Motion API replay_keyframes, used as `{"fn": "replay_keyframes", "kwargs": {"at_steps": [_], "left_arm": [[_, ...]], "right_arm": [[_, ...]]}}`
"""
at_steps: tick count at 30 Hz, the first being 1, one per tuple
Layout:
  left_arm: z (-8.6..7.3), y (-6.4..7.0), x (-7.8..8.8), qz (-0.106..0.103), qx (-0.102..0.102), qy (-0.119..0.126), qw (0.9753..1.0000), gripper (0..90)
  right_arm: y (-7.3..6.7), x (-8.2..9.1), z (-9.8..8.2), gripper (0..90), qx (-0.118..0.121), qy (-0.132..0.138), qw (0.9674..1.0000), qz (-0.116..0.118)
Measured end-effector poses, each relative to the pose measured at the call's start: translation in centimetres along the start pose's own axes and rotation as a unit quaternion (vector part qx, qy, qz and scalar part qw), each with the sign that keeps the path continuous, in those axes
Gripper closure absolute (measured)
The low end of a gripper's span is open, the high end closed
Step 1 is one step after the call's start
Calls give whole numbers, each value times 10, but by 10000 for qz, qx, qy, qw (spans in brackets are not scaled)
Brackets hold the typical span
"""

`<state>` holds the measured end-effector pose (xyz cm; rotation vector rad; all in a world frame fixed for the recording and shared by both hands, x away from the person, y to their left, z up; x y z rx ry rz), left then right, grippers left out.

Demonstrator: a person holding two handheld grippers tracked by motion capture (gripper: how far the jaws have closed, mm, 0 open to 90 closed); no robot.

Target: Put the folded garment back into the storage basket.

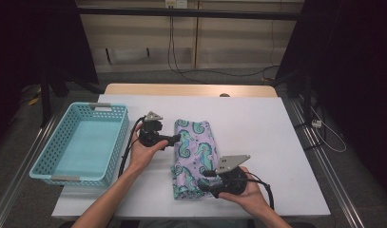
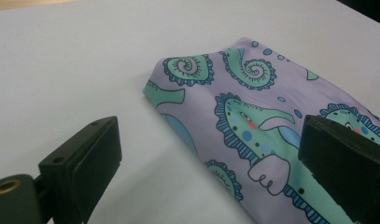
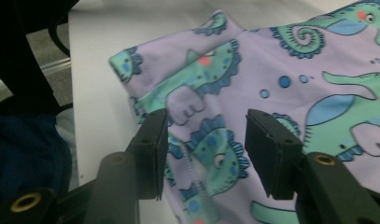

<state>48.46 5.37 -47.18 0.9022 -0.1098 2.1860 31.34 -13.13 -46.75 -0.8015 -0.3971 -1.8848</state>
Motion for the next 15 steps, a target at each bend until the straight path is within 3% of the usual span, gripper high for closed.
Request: {"fn": "replay_keyframes", "kwargs": {"at_steps": [3,7,11,15], "left_arm": [[1,0,0,-1,-1,16,10000,64],[0,1,0,6,-13,5,10000,65],[1,-1,0,19,3,24,10000,68],[0,0,-1,-1,15,11,10000,68]], "right_arm": [[-4,-5,0,480,120,-71,9999,-14],[-4,-10,3,470,140,-56,9998,139],[-12,-10,4,483,272,-18,9993,254],[-12,-16,-1,470,318,-203,9988,296]]}}
Point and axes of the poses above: each handheld gripper's, and its own axes: x roughly backward along the jaws, z roughly out of its top, y roughly to its right, the point moved 6 cm from there along -x, roughly forward along the jaws, and after that the axes turned 5 degrees about -y, right-handed, at the moved point
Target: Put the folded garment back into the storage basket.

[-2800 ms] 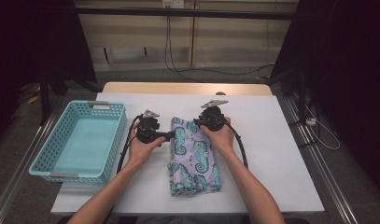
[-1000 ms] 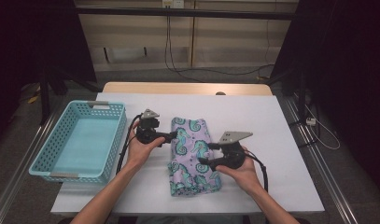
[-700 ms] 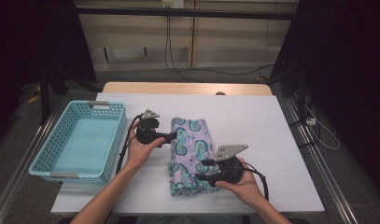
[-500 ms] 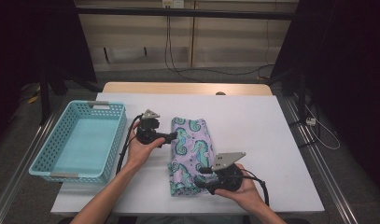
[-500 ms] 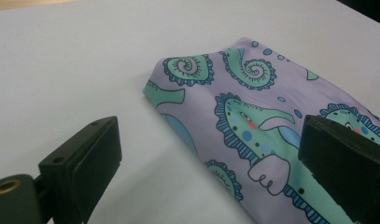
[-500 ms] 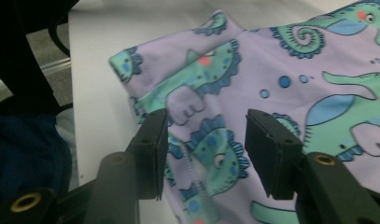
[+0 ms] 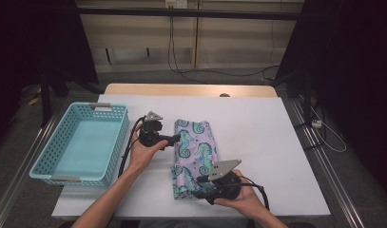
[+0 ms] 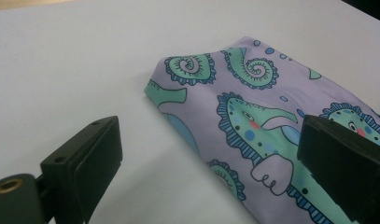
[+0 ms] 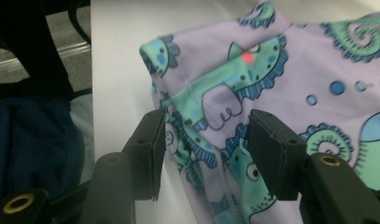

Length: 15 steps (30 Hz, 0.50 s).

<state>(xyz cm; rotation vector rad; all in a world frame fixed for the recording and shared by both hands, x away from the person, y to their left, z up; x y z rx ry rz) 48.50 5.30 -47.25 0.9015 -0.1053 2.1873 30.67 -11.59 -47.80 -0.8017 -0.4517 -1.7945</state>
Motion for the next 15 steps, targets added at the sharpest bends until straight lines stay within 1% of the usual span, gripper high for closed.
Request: {"fn": "replay_keyframes", "kwargs": {"at_steps": [4,6,9,11,13,14,15], "left_arm": [[0,0,0,16,-43,-30,10000,69],[-1,0,-1,-7,-5,-11,10000,69],[-1,0,-2,2,-8,-14,10000,69],[-1,0,-1,2,-10,-12,10000,69],[-1,0,-2,5,-3,-12,10000,70],[-1,0,-2,11,0,-14,10000,70],[-1,0,-2,8,-3,-18,10000,70]], "right_arm": [[-1,-5,-3,443,31,-100,9999,44],[-2,-8,-4,439,86,-170,9998,32],[-4,-12,-6,424,156,-262,9995,29],[-5,-15,-8,419,165,-330,9993,-13],[-5,-17,-7,415,122,-348,9993,-26],[-5,-17,-7,427,139,-359,9993,-41],[-4,-17,-7,443,213,-371,9990,-105]]}}
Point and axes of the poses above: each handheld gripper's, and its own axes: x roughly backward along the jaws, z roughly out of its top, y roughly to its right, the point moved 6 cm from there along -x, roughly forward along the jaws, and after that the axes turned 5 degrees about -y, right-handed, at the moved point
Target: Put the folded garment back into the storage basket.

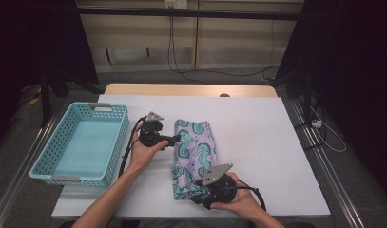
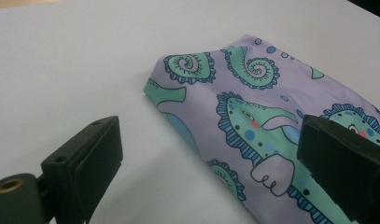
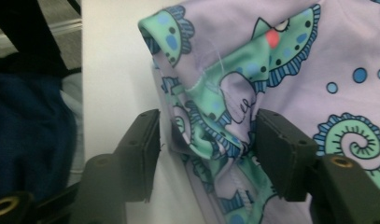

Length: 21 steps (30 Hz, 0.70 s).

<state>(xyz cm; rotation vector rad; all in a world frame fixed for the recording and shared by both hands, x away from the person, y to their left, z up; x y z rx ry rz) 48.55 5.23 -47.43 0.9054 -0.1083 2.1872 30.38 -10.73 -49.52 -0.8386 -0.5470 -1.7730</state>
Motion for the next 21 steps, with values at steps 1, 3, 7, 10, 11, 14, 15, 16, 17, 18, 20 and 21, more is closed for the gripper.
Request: {"fn": "replay_keyframes", "kwargs": {"at_steps": [1,3,7,10,11,14,15,16,17,18,20,21], "left_arm": [[0,0,0,4,-25,-28,10000,70],[-1,0,-1,8,4,-28,10000,70],[0,1,-2,19,-21,-33,10000,70],[0,1,-2,35,-6,-17,10000,70],[0,1,-2,39,5,-6,10000,70],[2,0,-2,80,33,36,10000,70],[2,-1,-2,99,37,45,9999,70],[2,-1,-2,114,28,58,9999,70],[3,-1,-2,133,-7,32,9999,71],[4,-2,-2,159,16,34,9999,71],[7,-3,-2,175,4,54,9998,78],[9,-4,-2,194,23,90,9998,79]], "right_arm": [[0,0,0,450,111,-23,9999,-57],[-1,-2,-1,454,254,-45,9996,-153],[0,-2,1,525,297,-112,9992,-229],[4,-2,2,645,331,-120,9989,-321],[5,-2,2,656,352,-109,9988,-309],[6,-2,3,704,287,-113,9991,-291],[7,-2,3,730,307,-121,9988,-350],[7,-2,4,752,293,-123,9988,-371],[8,-2,4,774,248,-133,9989,-373],[9,-2,4,783,213,-126,9990,-372],[10,-2,5,794,158,-118,9993,-320],[11,-2,6,797,93,-84,9995,-287]]}}
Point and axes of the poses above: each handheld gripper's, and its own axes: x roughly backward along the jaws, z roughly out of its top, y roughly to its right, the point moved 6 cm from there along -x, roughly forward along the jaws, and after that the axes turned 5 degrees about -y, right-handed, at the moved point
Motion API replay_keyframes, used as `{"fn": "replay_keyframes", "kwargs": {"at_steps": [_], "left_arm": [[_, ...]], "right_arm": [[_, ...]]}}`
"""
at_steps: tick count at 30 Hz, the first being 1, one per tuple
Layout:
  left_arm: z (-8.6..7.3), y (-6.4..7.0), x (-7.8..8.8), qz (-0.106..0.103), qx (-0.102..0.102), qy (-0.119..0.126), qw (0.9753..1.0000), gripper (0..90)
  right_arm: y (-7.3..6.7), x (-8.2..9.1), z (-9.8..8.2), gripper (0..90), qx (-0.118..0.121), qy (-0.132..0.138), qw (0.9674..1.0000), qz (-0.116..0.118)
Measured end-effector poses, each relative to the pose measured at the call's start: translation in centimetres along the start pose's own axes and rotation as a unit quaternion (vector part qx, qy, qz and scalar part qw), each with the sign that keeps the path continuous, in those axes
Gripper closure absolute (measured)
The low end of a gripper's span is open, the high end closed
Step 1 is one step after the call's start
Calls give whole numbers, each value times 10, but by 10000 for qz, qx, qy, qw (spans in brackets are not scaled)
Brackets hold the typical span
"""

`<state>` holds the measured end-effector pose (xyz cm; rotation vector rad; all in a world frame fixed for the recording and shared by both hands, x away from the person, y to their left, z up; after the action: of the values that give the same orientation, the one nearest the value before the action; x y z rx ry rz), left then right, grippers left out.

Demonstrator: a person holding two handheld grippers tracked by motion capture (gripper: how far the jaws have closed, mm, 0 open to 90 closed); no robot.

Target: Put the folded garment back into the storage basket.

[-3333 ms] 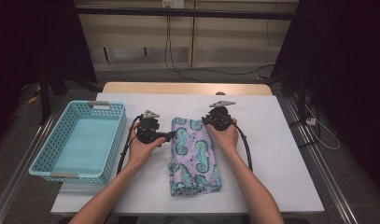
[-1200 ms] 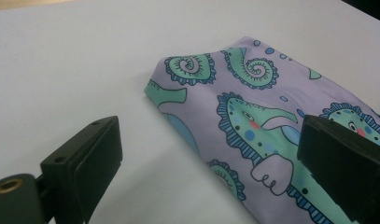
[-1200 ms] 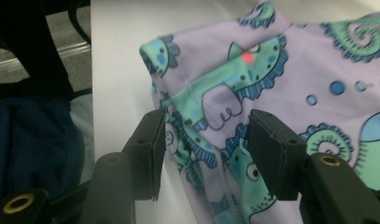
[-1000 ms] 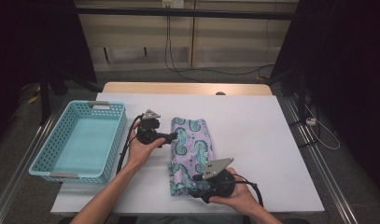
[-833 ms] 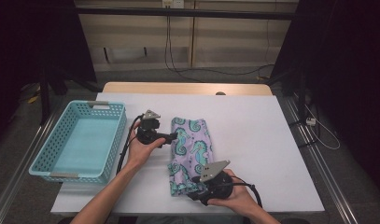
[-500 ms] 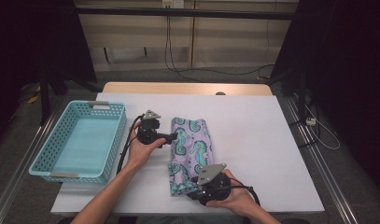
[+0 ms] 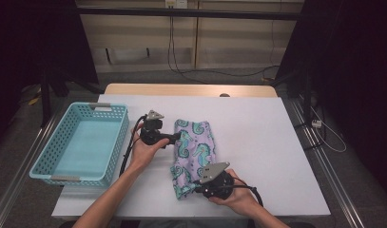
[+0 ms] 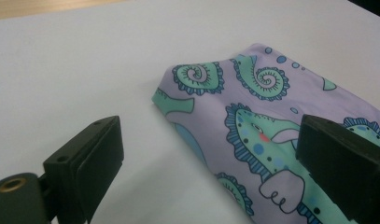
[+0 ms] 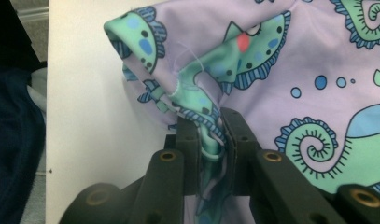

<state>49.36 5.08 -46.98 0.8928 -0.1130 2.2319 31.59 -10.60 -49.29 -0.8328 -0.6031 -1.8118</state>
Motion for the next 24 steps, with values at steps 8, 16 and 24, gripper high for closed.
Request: {"fn": "replay_keyframes", "kwargs": {"at_steps": [8,16,24], "left_arm": [[7,0,-3,8,36,26,10000,95],[13,-16,-16,86,-8,49,10000,157],[21,-22,-39,-181,275,-142,9994,378]], "right_arm": [[5,2,1,805,-274,141,9994,186],[4,0,-1,800,-164,133,9996,190],[4,0,-1,801,-175,151,9995,193]]}}
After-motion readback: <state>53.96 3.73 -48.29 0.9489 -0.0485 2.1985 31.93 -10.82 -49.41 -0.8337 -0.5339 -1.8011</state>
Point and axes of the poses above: each handheld gripper's, and its own axes: x roughly backward along the jaws, z roughly out of its top, y roughly to its right, the point moved 6 cm from there along -x, roughly forward along the jaws, and after that the axes turned 5 degrees about -y, right-handed, at the moved point
